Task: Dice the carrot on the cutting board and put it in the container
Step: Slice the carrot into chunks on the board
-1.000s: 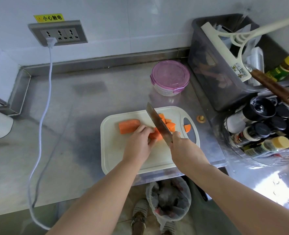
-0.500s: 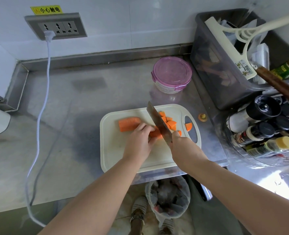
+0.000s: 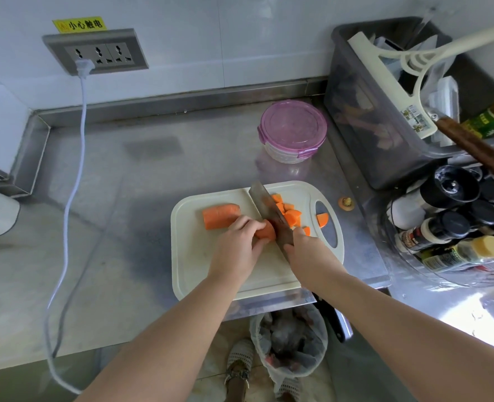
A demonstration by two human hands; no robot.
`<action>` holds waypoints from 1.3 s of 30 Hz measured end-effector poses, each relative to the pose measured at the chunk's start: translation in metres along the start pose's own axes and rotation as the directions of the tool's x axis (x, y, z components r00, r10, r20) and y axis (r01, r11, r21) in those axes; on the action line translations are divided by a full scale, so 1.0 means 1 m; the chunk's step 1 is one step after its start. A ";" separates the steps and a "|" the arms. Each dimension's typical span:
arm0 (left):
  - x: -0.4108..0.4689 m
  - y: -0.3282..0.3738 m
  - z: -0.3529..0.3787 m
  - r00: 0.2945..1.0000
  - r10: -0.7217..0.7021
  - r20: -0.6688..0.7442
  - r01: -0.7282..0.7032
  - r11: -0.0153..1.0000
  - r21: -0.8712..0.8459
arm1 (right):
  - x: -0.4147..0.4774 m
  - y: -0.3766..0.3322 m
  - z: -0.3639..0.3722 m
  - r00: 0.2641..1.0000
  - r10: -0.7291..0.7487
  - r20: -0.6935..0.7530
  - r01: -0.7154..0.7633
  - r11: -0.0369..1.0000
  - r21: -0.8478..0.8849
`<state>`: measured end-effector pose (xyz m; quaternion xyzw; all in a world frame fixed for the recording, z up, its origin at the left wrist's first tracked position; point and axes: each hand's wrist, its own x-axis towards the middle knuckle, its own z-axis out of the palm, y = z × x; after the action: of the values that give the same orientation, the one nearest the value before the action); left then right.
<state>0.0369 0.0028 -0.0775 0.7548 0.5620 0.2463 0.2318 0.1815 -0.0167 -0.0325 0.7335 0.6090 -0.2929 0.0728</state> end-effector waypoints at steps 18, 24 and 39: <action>0.002 0.001 -0.001 0.999 -0.046 -0.005 0.045 0.998 -0.036 | -0.032 -0.007 -0.020 0.995 -0.067 -0.073 0.055 0.987 -0.150; 0.002 0.003 -0.003 0.999 -0.051 -0.005 0.051 0.998 -0.043 | -0.029 -0.006 -0.013 0.997 -0.042 -0.058 0.039 0.997 -0.063; 0.002 0.002 -0.002 0.998 -0.056 -0.010 0.056 0.998 -0.029 | -0.014 -0.011 0.000 0.999 -0.029 -0.025 0.028 0.998 -0.052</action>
<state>0.0383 0.0045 -0.0745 0.7339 0.5807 0.2520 0.2463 0.1697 -0.0263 -0.0223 0.7264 0.6276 -0.2687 0.0795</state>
